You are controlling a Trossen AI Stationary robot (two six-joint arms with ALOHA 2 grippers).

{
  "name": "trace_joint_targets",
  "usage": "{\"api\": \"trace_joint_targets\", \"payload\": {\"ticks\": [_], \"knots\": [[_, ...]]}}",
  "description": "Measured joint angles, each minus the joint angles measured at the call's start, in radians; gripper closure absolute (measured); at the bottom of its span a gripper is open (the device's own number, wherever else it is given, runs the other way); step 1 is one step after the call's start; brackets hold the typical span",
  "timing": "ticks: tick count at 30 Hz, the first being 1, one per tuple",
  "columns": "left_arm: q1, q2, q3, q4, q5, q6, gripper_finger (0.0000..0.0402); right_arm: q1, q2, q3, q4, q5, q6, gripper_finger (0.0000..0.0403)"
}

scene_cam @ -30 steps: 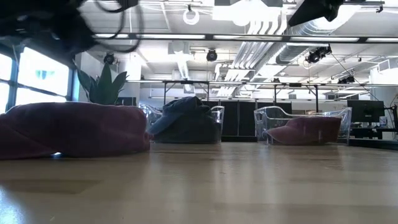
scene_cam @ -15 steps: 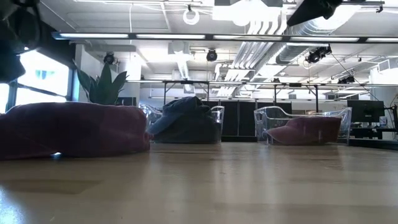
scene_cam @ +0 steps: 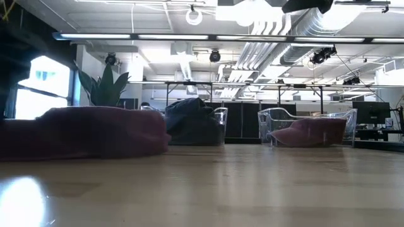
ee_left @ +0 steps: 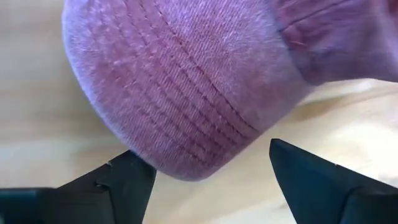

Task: Pick & Place hat
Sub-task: Put the red cap into the right transparent bin

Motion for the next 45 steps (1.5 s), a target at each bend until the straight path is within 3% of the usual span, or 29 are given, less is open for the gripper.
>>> {"api": "trace_joint_targets", "payload": {"ticks": [12, 15, 17, 22, 25, 27, 31, 35, 40, 45], "knots": [[0.005, 0.0, 0.0, -0.021, -0.606, 0.039, 0.0231, -0.1, 0.0, 0.0, 0.033, -0.146, 0.0, 0.0402], [0.043, 0.0, 0.0, -0.026, -0.699, 0.048, 0.0262, -0.121, 0.0, 0.0, 0.036, -0.165, -0.001, 0.0402], [0.073, 0.0, 0.0, -0.009, -0.676, 0.052, 0.0279, -0.132, 0.0, 0.0, 0.037, -0.172, -0.001, 0.0402], [0.075, -0.012, 0.0, 0.065, -0.431, 0.029, 0.0292, -0.156, 0.0, 0.0, 0.036, -0.226, -0.001, 0.0402], [0.046, -0.026, 0.001, 0.076, -0.292, 0.016, 0.0271, -0.164, 0.0, 0.0, 0.036, -0.244, -0.001, 0.0402], [0.038, -0.025, -0.004, 0.06, -0.268, -0.017, 0.0245, -0.17, 0.0, 0.0, 0.036, -0.243, -0.006, 0.0402], [0.066, -0.025, -0.099, 0.188, -0.33, -0.029, 0.0183, -0.189, 0.0, 0.0, 0.036, -0.244, -0.03, 0.0402], [0.119, -0.025, -0.243, 0.471, -0.406, 0.013, 0.0145, -0.203, 0.0, 0.0, 0.036, -0.26, -0.025, 0.0402], [0.162, -0.025, -0.323, 0.629, -0.6, 0.142, 0.0138, -0.202, 0.0, 0.0, 0.037, -0.308, -0.006, 0.0402], [0.215, -0.025, -0.333, 0.663, -0.66, 0.221, 0.0158, -0.203, 0.0, 0.0, 0.038, -0.323, 0.007, 0.0402]]}}
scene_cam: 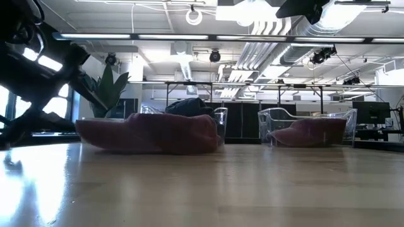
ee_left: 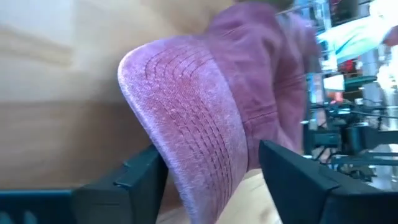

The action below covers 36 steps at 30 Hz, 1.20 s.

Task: Pick & Place hat
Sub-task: Put the red cap into the right transparent bin

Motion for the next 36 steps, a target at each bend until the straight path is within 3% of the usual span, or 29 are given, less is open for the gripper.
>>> {"api": "trace_joint_targets", "payload": {"ticks": [4, 9, 13, 15, 18, 21, 23, 27, 31, 36], "knots": [[0.052, 0.0, 0.0, 0.171, -0.007, 0.207, 0.023, 0.0, 0.0, 0.0, 0.0, 0.0, 0.002, 0.0402], [0.14, -0.017, 0.028, 0.545, 0.054, 0.599, 0.037, 0.005, -0.01, 0.0, -0.027, -0.011, 0.025, 0.0402], [0.242, -0.017, 0.189, 0.649, 0.202, 1.021, 0.0382, 0.005, -0.044, -0.001, -0.075, 0.001, 0.056, 0.0402], [0.3, -0.014, 0.323, 0.534, 0.345, 1.26, 0.0384, 0.005, -0.06, -0.001, -0.085, 0.018, 0.055, 0.0402], [0.381, 0.059, 0.586, 0.135, 0.557, 1.587, 0.0396, 0.005, -0.076, -0.001, -0.088, 0.041, 0.06, 0.0402], [0.437, 0.203, 0.832, -0.313, 0.62, 1.849, 0.039, 0.005, -0.082, -0.001, -0.089, 0.041, 0.086, 0.0402], [0.468, 0.3, 0.98, -0.498, 0.623, 2.014, 0.0381, 0.005, -0.082, -0.001, -0.09, 0.034, 0.114, 0.0402], [0.497, 0.47, 1.212, -0.74, 0.643, 2.314, 0.0375, 0.005, -0.082, -0.001, -0.101, -0.008, 0.161, 0.0402], [0.494, 0.612, 1.373, -0.813, 0.654, 2.523, 0.0374, 0.005, -0.082, -0.001, -0.128, -0.048, 0.214, 0.0402], [0.479, 0.654, 1.497, -0.893, 0.721, 2.57, 0.0374, 0.005, -0.082, -0.001, -0.166, -0.055, 0.263, 0.0402]]}}
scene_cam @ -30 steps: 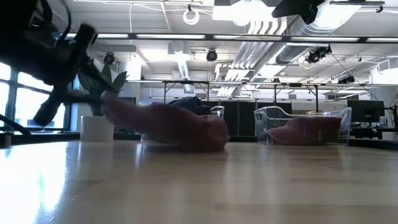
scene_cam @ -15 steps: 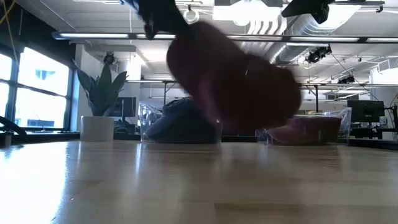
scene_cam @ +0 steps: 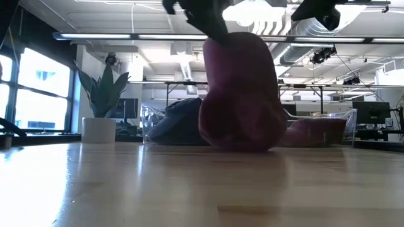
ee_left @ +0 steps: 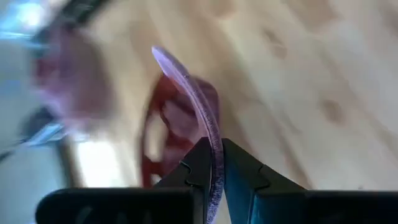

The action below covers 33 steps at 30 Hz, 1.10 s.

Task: Pick & Place hat
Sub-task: Put the red cap into the right transparent bin

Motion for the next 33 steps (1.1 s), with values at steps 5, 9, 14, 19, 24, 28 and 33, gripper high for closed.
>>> {"api": "trace_joint_targets", "payload": {"ticks": [5, 9, 14, 19, 24, 28, 33], "knots": [[-0.012, 0.005, 0.0, -0.143, 0.301, -0.029, 0.036, 0.0, 0.0, 0.0, -0.002, 0.003, 0.0, 0.0402], [-0.011, 0.004, 0.001, -0.201, 0.524, -0.176, 0.0304, 0.0, 0.007, 0.0, -0.001, 0.003, -0.005, 0.0402], [-0.01, 0.002, 0.001, -0.335, 0.621, -0.439, 0.0214, 0.0, 0.048, 0.0, 0.0, 0.005, -0.019, 0.04], [-0.011, -0.084, 0.003, -0.443, 0.644, -0.601, 0.0165, -0.022, 0.152, 0.0, 0.002, -0.077, 0.008, 0.0362], [-0.011, -0.175, -0.038, -0.447, 0.544, -0.761, 0.0175, -0.055, 0.347, 0.0, 0.137, -0.282, 0.021, 0.0283], [0.004, -0.262, -0.148, -0.394, 0.451, -0.927, 0.0202, -0.079, 0.526, 0.001, 0.301, -0.483, 0.026, 0.0214], [0.049, -0.37, -0.436, -0.263, 0.49, -1.076, 0.024, -0.078, 0.697, 0.001, 0.361, -0.535, 0.078, 0.0167]]}}
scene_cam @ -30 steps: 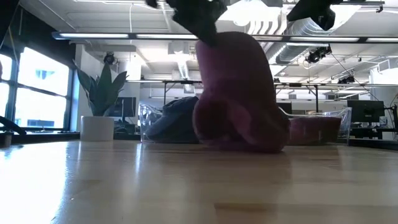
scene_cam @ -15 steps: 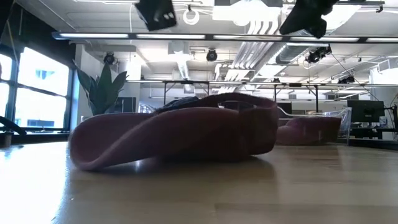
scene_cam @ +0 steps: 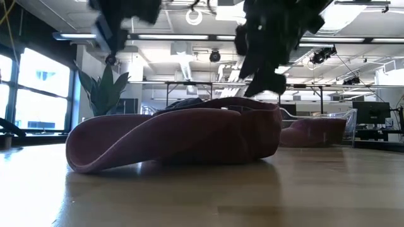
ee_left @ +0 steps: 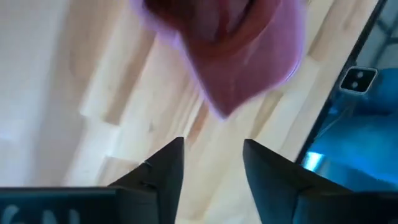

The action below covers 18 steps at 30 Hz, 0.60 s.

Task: Pick & Place hat
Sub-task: Put the red cap into the right transparent bin

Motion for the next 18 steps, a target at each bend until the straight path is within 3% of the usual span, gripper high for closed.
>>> {"api": "trace_joint_targets", "payload": {"ticks": [4, 8, 11, 15, 18], "knots": [[0.049, -0.062, -0.256, 0.193, 0.11, -0.097, 0.0265, 0.012, 0.088, 0.0, 0.028, 0.012, -0.056, 0.0198], [0.059, -0.083, -0.392, 0.312, 0.166, -0.209, 0.0279, 0.007, 0.112, 0.0, 0.059, 0.053, -0.067, 0.0306], [0.039, -0.087, -0.416, 0.375, 0.188, -0.264, 0.0282, -0.034, 0.095, 0.0, 0.031, 0.115, -0.164, 0.0386], [0.04, -0.088, -0.416, 0.559, 0.158, -0.267, 0.0282, -0.139, 0.06, 0.0, -0.015, 0.208, -0.242, 0.0374], [0.083, -0.088, -0.415, 0.698, 0.16, -0.27, 0.0282, -0.22, 0.045, 0.0, -0.049, 0.218, -0.255, 0.0393]]}}
